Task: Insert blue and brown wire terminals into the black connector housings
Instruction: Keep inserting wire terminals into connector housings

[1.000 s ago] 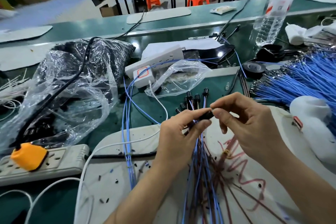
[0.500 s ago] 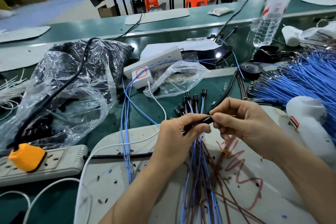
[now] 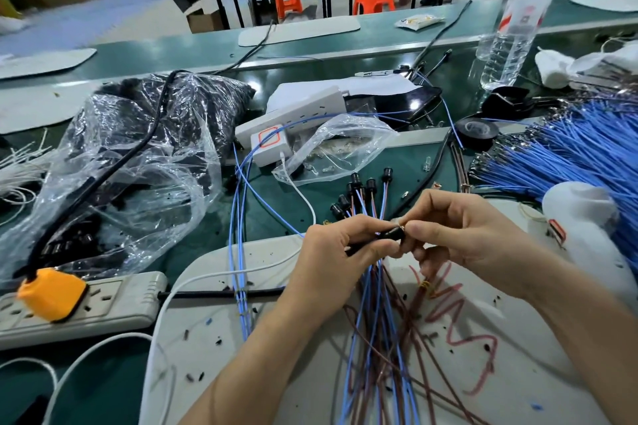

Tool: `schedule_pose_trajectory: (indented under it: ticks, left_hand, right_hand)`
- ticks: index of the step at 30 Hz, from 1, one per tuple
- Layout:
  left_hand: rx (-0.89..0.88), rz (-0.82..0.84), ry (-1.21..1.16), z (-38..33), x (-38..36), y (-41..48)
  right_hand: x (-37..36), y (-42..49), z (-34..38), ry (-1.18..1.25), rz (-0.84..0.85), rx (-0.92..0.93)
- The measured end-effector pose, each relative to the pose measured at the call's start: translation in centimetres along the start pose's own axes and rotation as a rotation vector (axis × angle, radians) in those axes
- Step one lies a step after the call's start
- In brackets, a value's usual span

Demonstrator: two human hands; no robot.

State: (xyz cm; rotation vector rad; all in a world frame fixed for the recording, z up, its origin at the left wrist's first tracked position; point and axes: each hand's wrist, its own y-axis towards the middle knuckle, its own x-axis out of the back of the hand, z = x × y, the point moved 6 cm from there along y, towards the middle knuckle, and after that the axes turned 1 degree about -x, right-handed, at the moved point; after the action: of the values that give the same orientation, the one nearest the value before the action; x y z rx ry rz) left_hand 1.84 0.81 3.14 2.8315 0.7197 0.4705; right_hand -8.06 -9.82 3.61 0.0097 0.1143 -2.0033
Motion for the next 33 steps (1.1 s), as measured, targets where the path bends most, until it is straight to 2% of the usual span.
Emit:
schedule_pose_trajectory:
  ticks: [5, 15, 26, 33]
  left_hand:
    - [0.012, 0.014, -0.022, -0.2, 0.0, 0.0]
    - [0.075, 0.051, -0.005, 0.4, -0.2, 0.1]
    - [0.007, 0.058, -0.102, 0.0, -0.3, -0.1]
    - [-0.075, -0.036, 0.015, -0.3, -0.1, 0.2]
  right_hand:
    - [-0.1, -0.2, 0.8, -0.155, 0.032, 0.104]
    - [0.3, -0.1, 1.0, -0.271, 0.043, 0.112]
    - [0.2, -0.1, 0.7, -0.097, 0.044, 0.053]
    - [0.6, -0.4, 1.9, -0.053, -0.125, 0.199]
